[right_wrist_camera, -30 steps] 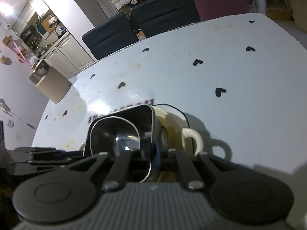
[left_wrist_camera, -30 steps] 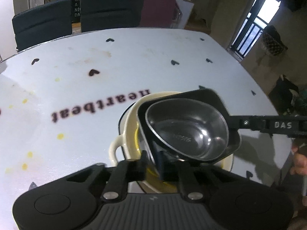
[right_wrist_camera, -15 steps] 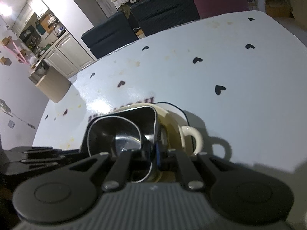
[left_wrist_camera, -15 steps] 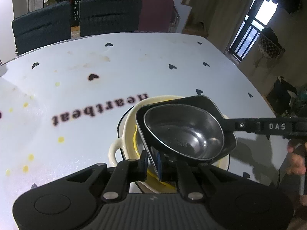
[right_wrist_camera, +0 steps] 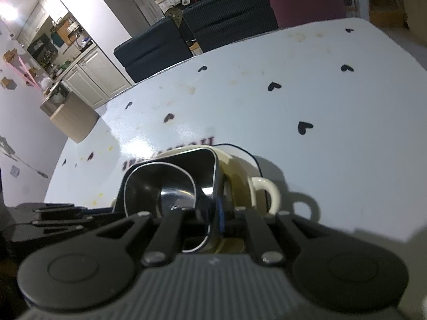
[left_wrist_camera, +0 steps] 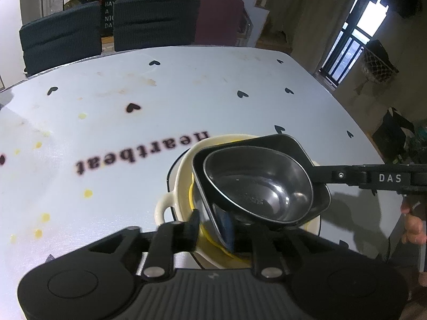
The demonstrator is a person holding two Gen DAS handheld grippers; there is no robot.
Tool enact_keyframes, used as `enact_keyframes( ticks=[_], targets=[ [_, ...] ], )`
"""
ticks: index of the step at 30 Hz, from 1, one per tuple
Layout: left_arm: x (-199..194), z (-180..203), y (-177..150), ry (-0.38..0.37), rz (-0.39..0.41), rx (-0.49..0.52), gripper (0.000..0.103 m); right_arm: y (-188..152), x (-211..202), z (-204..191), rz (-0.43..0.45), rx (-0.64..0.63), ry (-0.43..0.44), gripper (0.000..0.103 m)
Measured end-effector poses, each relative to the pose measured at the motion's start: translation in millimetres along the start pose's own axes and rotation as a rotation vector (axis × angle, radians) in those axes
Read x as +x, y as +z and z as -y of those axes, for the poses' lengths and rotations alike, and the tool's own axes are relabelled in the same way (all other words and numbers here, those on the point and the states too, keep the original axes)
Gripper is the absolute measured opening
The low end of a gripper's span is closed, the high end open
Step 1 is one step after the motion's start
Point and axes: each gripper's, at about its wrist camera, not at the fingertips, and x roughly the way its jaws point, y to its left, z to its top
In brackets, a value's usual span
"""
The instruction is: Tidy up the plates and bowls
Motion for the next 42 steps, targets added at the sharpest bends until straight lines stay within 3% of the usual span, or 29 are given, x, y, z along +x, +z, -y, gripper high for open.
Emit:
enact_keyframes(
  ticks=[3, 5, 6, 8, 10, 12, 14, 18, 22, 29, 35, 42],
  targets=[
    [-7.3, -1.2, -0.8, 0.021, 0.02, -0.002, 0.059, 1.0, -3.9, 1.2, 0.007, 0.003, -0.003, 0.025],
    [-16.1, -0.7, -1.2, 0.04, 0.052, 0.003, 0.078, 0.4, -7.3, -1.0, 0.017, -0.015, -0.03, 0.045],
    [-21.7, -0.6, -1.3, 0.048, 0.076, 0.003, 0.087, -0.3, -9.9, -3.2, 0.029, -0.028, -0.045, 0.048],
    [-35.5, -0.3, -0.8, 0.072, 0.135, -0.01, 0.095, -2.0, -18.0, -7.5, 0.06, -0.051, -0.062, 0.063],
    [-50.5, -0.2, -1.4, 0.102, 0.197, -0.026, 0.102, -5.1, -29.0, -9.2, 0.108, -0.049, -0.077, 0.072],
    [-63.8, 0.8, -2.2, 0.121, 0.237, -0.038, 0.103, -7.4, -40.7, -11.1, 0.144, -0.047, -0.099, 0.076],
    [-78.0, 2.3, -4.3, 0.133, 0.269, -0.057, 0.103, -10.3, -55.4, -16.0, 0.184, -0.055, -0.104, 0.087],
    [-106.1, 12.0, -13.3, 0.15, 0.318, -0.067, 0.103, -16.0, -85.5, -29.9, 0.274, -0.09, -0.097, 0.093],
    [-133.5, 27.1, -29.5, 0.125, 0.377, -0.071, 0.103, -27.6, -120.5, -47.3, 0.365, -0.15, -0.091, 0.103],
    [-170.8, 61.1, -68.0, 0.152, 0.486, -0.022, 0.103, -62.4, -160.3, -62.4, 0.462, -0.216, -0.11, 0.103],
    [-173.4, 77.2, -99.8, 0.206, 0.501, -0.001, 0.103, -93.6, -177.6, -57.0, 0.49, -0.244, -0.138, 0.103],
    [-173.0, 85.2, -129.3, 0.186, 0.519, 0.004, 0.103, -119.3, -184.9, -50.2, 0.492, -0.26, -0.174, 0.103]
  ],
)
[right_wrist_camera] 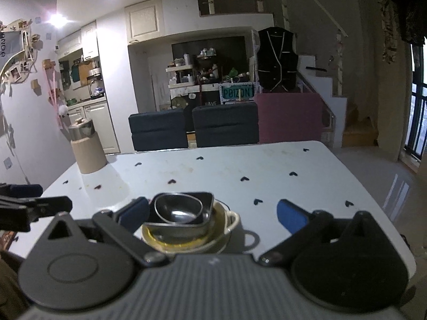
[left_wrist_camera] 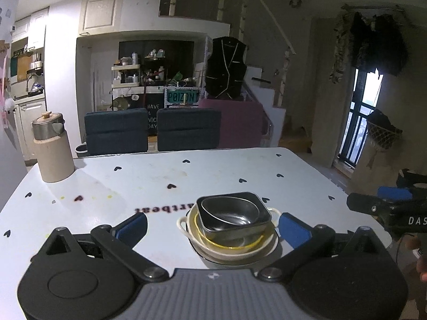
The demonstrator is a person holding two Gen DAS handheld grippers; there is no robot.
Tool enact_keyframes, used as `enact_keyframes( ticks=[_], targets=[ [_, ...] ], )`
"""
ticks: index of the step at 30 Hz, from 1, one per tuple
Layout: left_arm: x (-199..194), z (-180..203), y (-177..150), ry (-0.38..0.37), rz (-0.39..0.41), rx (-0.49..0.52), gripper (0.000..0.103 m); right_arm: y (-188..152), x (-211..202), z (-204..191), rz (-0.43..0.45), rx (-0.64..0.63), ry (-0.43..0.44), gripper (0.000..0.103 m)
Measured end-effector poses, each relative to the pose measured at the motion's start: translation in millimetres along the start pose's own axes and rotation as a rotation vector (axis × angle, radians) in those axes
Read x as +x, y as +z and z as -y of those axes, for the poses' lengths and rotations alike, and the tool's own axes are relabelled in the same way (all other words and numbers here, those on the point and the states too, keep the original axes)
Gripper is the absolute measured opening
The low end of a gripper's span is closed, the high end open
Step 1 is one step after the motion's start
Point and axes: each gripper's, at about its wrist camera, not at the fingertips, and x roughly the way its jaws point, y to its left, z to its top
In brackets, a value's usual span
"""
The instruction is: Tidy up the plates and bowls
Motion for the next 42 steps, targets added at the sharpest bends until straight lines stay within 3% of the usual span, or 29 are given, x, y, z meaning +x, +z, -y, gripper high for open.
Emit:
enact_keyframes(
  ticks=[14, 42],
  targets=[
    [-12.8, -2.9, -43.4, 0.025, -0.009, -0.031, 0.103, -19.5, -11.0, -5.4, -0.008, -0.043, -0.032, 0.103],
    [-13.2, -11.8, -61.5, 0.075, -0.031, -0.023, 0.103, -34.3, -8.5, -0.7, -0.043, -0.058, -0.024, 0.103]
  ],
)
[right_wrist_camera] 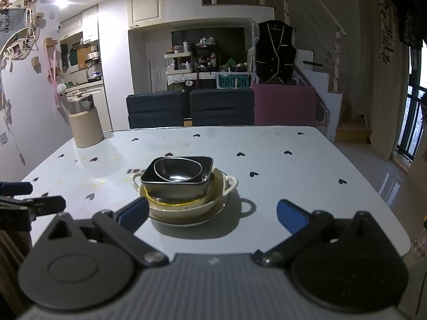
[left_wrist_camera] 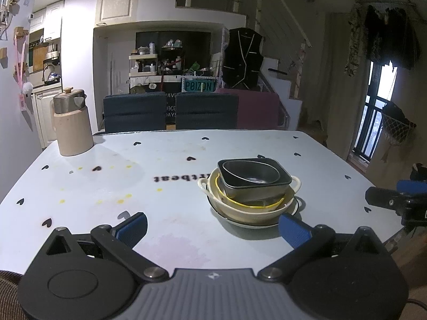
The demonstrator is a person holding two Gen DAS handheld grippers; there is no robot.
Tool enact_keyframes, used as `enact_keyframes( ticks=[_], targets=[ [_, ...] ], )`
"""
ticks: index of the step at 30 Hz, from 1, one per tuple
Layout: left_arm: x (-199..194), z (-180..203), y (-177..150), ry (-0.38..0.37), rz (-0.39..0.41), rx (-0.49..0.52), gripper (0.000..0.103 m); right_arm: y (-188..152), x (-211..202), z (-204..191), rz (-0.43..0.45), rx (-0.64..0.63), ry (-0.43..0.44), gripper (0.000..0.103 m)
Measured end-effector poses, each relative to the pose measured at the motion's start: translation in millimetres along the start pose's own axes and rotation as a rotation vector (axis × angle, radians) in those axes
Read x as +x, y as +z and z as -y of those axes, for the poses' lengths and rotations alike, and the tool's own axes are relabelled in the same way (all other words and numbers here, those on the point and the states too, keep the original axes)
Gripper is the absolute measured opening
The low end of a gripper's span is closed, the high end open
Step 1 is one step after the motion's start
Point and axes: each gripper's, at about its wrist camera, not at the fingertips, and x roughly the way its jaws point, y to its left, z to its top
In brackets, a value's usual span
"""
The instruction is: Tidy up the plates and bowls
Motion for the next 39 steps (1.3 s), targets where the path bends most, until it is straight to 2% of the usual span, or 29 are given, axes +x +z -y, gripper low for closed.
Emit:
enact_keyframes(
  ticks=[39],
  targets=[
    [-0.5, 1.2, -0.5, -0.001, 0.006, 0.003, 0.103, -1.3, 0.5, 2.4, 0.004, -0.007, 0.005, 0.103]
  ],
)
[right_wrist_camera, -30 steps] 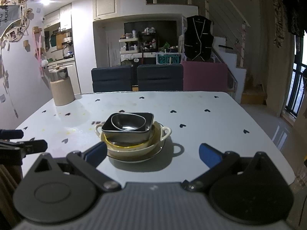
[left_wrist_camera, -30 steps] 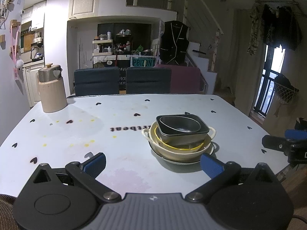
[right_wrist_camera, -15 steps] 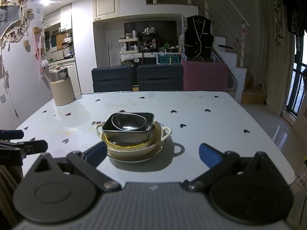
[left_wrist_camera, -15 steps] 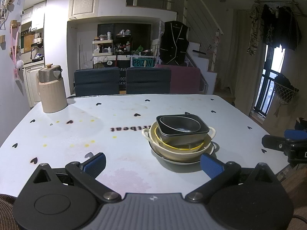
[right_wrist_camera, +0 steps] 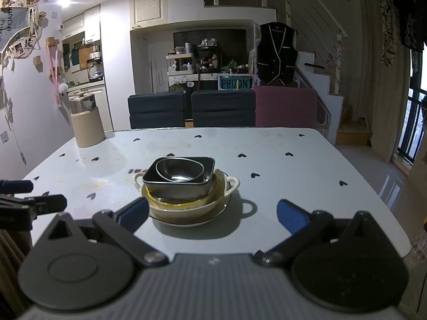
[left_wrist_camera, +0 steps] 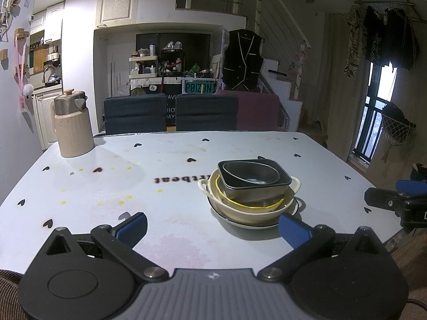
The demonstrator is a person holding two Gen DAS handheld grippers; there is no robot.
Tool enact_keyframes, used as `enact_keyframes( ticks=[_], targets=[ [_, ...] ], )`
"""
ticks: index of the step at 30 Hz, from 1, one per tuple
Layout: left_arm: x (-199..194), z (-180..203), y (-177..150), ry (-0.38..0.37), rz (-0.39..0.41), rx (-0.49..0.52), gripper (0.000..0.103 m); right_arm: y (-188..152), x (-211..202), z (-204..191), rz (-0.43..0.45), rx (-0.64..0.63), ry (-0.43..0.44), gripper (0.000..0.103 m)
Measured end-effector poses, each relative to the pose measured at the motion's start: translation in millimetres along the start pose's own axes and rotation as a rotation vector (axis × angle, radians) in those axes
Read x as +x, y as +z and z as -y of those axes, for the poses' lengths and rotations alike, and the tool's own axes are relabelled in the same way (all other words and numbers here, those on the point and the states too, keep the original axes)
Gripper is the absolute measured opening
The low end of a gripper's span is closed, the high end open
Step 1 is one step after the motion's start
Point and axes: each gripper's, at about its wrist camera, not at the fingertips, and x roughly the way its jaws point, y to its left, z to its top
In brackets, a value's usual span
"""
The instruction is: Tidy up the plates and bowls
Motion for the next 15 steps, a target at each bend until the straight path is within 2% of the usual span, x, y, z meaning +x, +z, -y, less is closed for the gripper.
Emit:
enact_keyframes(
  ticks=[15],
  targets=[
    [0.2, -0.1, -0.3, 0.001, -0.001, 0.0, 0.103, 0.3, 0.9, -0.2, -0.001, -0.002, 0.0, 0.103]
  ],
)
